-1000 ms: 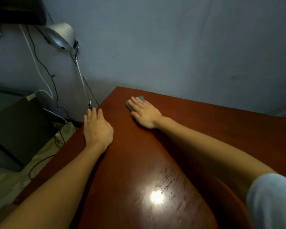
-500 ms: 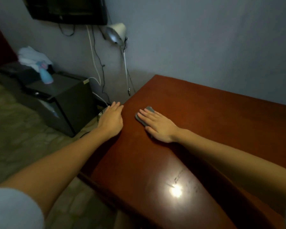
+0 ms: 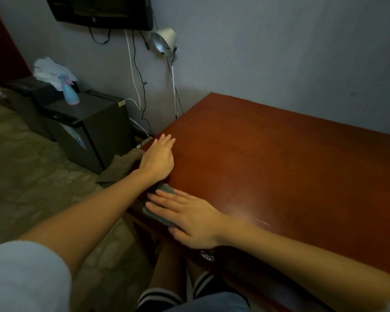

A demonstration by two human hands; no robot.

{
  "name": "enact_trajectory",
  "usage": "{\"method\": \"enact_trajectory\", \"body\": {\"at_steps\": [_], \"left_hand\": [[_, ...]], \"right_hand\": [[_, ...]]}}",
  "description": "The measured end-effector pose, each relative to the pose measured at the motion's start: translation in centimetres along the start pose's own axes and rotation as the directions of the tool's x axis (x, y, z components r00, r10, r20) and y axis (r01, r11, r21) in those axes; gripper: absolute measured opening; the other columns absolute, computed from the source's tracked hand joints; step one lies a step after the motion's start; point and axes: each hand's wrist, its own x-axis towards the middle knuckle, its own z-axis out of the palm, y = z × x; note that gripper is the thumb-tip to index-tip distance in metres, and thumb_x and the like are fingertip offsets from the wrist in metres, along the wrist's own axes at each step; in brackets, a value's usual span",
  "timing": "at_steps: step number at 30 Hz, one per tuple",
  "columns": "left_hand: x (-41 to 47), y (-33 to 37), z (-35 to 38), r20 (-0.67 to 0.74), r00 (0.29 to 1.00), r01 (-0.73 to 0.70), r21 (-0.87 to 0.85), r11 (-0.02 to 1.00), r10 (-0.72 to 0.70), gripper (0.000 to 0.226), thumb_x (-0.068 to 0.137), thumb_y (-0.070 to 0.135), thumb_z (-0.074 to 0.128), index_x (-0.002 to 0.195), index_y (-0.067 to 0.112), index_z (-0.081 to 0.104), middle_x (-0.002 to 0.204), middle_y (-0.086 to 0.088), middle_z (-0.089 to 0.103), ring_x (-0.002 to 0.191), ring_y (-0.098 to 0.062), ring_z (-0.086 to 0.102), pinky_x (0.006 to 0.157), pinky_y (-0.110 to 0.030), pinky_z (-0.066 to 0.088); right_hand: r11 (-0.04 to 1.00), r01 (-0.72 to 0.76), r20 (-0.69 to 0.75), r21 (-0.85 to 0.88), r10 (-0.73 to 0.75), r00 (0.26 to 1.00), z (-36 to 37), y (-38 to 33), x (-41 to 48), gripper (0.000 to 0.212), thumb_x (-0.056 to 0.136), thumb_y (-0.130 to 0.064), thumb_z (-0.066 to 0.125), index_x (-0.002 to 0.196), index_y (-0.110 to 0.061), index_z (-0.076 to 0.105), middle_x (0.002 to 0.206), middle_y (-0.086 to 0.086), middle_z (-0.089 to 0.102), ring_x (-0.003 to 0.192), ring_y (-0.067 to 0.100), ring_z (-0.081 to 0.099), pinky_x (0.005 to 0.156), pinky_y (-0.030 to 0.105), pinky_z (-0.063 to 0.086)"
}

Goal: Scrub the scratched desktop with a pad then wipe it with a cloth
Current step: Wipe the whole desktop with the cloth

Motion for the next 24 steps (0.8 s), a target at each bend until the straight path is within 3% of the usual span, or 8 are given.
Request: {"method": "enact_trajectory", "body": {"at_steps": [5, 10, 12, 19, 22, 24], "left_hand": [[-1.1, 1.3, 0.6, 0.06, 0.998, -0.001, -0.169, 0.986, 0.011, 0.049, 0.102, 0.01, 0.033, 0.15, 0.013, 0.026, 0.158, -0.004, 0.022, 0.146, -0.016, 0.015, 0.117, -0.029, 0.015], [-1.2, 0.8, 0.7, 0.087, 0.992, 0.114, -0.306, 0.945, -0.092, 0.048, 0.102, 0.01, 0.032, 0.15, 0.015, 0.028, 0.155, -0.008, 0.029, 0.143, -0.02, 0.025, 0.117, -0.031, 0.021], [-1.1, 0.7, 0.8, 0.074, 0.991, 0.133, -0.32, 0.938, -0.115, 0.048, 0.102, 0.01, 0.033, 0.149, 0.015, 0.029, 0.153, -0.008, 0.033, 0.142, -0.02, 0.029, 0.117, -0.033, 0.024], [-0.5, 1.7, 2.8, 0.089, 0.992, 0.112, -0.29, 0.95, -0.09, 0.047, 0.102, 0.01, 0.031, 0.149, 0.015, 0.031, 0.156, -0.009, 0.026, 0.145, -0.022, 0.02, 0.117, -0.032, 0.018], [-0.6, 1.8, 3.5, 0.061, 0.998, 0.035, -0.192, 0.981, -0.024, 0.047, 0.103, 0.011, 0.03, 0.149, 0.014, 0.03, 0.157, -0.004, 0.024, 0.146, -0.019, 0.015, 0.118, -0.029, 0.01], [-0.7, 1.8, 3.7, 0.049, 0.999, 0.012, -0.155, 0.988, -0.005, 0.046, 0.103, 0.011, 0.03, 0.149, 0.013, 0.03, 0.157, -0.003, 0.023, 0.147, -0.017, 0.014, 0.117, -0.027, 0.007]], "right_hand": [[0.998, 0.029, 0.022, 0.05, -0.03, 0.999, -0.6, 0.6, -1.4, 0.066, 0.09, -0.022, 0.04, 0.151, -0.009, 0.019, 0.159, 0.007, 0.016, 0.147, 0.014, 0.007, 0.12, 0.027, -0.001], [0.954, -0.3, -0.03, 0.016, 0.301, 0.953, -3.0, 7.3, -2.0, 0.073, 0.082, -0.036, 0.021, 0.151, -0.012, 0.016, 0.159, 0.006, 0.013, 0.147, 0.015, 0.007, 0.121, 0.037, 0.006], [0.939, -0.343, -0.029, -0.029, 0.342, 0.939, -3.4, 8.3, -2.0, 0.073, 0.083, -0.037, 0.018, 0.152, -0.013, 0.013, 0.159, 0.006, 0.009, 0.147, 0.014, 0.003, 0.121, 0.037, 0.0], [0.999, -0.006, -0.011, 0.041, 0.006, 1.0, -0.6, 0.5, -4.1, 0.068, 0.087, -0.023, 0.036, 0.151, -0.009, 0.019, 0.159, 0.006, 0.013, 0.147, 0.012, 0.004, 0.12, 0.031, -0.001], [0.995, 0.068, 0.034, 0.067, -0.071, 0.997, -1.2, 1.4, -5.0, 0.065, 0.089, -0.02, 0.036, 0.151, -0.008, 0.02, 0.159, 0.006, 0.014, 0.148, 0.011, 0.005, 0.121, 0.034, 0.005], [0.997, 0.039, 0.051, 0.072, -0.043, 0.998, -1.9, 3.2, -5.1, 0.066, 0.087, -0.018, 0.039, 0.15, -0.008, 0.023, 0.158, 0.005, 0.017, 0.147, 0.012, 0.008, 0.121, 0.033, 0.005]]}}
